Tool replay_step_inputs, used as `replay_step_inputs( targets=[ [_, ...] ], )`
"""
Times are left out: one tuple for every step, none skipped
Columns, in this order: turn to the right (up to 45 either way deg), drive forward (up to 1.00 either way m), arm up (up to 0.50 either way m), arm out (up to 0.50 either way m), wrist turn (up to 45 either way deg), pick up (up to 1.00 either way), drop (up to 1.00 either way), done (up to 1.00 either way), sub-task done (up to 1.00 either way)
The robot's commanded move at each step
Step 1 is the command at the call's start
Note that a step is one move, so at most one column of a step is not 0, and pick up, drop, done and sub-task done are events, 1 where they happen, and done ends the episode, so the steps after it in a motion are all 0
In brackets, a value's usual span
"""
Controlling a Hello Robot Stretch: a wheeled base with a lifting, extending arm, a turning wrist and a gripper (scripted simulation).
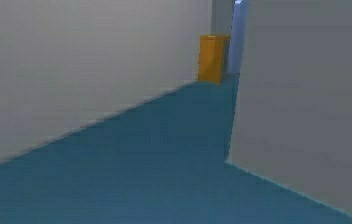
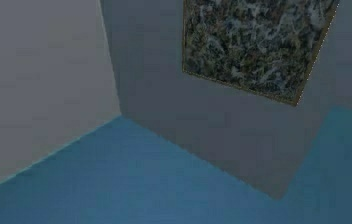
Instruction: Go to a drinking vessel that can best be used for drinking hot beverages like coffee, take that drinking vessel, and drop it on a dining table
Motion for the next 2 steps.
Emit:
replay_step_inputs(
  targets=[
    [0.0, 1.00, 0.00, 0.00, 0.0, 0.00, 0.00, 0.00, 0.00],
    [0.0, 1.00, 0.00, 0.00, 0.0, 0.00, 0.00, 0.00, 0.00]
  ],
)
